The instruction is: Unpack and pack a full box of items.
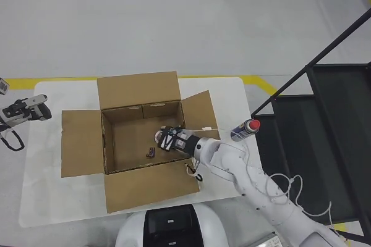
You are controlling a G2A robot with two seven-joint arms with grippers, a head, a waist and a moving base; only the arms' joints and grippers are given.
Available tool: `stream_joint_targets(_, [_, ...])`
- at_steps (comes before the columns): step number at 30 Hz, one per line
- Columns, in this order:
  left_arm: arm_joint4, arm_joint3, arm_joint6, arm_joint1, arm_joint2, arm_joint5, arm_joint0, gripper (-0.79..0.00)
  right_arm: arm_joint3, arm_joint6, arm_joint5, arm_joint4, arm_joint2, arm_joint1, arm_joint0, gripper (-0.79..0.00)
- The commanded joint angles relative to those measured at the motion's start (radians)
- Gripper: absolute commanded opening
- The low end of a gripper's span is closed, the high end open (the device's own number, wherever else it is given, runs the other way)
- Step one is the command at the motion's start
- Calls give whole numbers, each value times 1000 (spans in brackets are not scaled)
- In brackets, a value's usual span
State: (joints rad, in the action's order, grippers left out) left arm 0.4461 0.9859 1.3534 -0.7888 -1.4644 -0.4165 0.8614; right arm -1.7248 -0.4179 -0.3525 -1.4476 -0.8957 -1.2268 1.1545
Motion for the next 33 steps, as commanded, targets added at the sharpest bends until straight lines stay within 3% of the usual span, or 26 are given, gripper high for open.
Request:
stream_joint_targets(1, [0,0,0,0,0,0,0,0,66,-45,32,56,56,-24,-71,-785])
stream_joint_targets(3, [0,0,0,0,0,0,0,0,123,-73,40,96,102,-46,-125,-557])
stream_joint_targets(5, [0,0,0,0,0,0,0,0,176,-87,40,131,142,-66,-163,-394])
stream_joint_targets(7, [0,0,0,0,0,0,0,0,227,-97,57,155,169,-84,-197,-34])
stream_joint_targets(8, [0,0,0,0,0,0,0,0,251,-92,65,173,179,-92,-209,0])
stream_joint_targets(12, [0,0,0,0,0,0,0,0,320,-50,86,219,186,-112,-239,0])
stream_joint_targets(16, [0,0,0,0,0,0,0,0,284,16,60,227,142,-100,-203,0])
stream_joint_targets(20, [0,0,0,0,0,0,0,0,97,132,-8,143,-4,-42,-45,0])
stream_joint_targets(26, [0,0,0,0,0,0,0,0,-206,309,-28,-5,-307,40,311,0])
stream_joint_targets(33, [0,0,0,0,0,0,0,0,-294,599,48,19,-601,73,629,0])
